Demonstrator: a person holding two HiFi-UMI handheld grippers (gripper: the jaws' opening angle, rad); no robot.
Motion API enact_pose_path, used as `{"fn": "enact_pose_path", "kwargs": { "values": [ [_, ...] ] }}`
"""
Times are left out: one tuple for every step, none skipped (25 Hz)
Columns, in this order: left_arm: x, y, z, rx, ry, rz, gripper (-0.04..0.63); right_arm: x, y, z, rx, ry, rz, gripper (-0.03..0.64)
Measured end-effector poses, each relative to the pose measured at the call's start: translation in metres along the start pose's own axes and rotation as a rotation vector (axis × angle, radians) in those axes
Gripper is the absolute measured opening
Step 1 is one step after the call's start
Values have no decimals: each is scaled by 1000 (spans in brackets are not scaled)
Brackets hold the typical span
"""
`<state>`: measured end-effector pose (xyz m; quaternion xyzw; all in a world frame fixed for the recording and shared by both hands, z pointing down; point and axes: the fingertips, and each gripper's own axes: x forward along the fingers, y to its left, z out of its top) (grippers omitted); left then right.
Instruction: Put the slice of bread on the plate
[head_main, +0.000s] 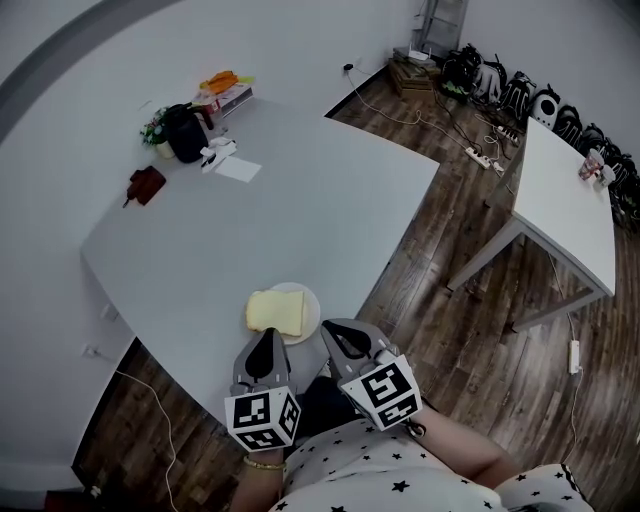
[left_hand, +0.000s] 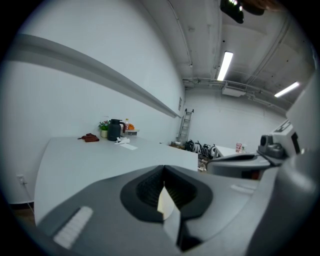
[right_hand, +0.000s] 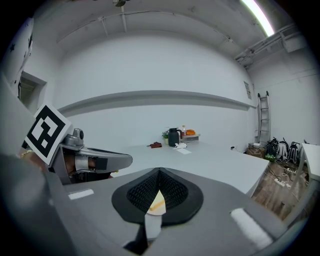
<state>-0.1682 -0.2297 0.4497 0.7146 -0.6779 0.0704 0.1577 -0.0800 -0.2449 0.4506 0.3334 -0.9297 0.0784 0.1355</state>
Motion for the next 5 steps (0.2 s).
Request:
{"fn": "enact_pose_path", "kwargs": {
  "values": [
    [-1,-1,0,2,-1,-2,8,0,0,0,-1,-1,-2,-2],
    [-1,-2,0,3,-1,-4,8,-1,0,0,-2,-2,-2,-2],
    [-2,-2,1,4,-2,-5,8,-1,0,1,-3,-3,-3,-2],
    [-2,-3,1,4,-3,-7,8,-1,1,1,-4,-4,-3,-2],
    [-2,-3,1,4,-4,-8,8,-2,1,2,-5,-5,-3,-2]
  ]
}}
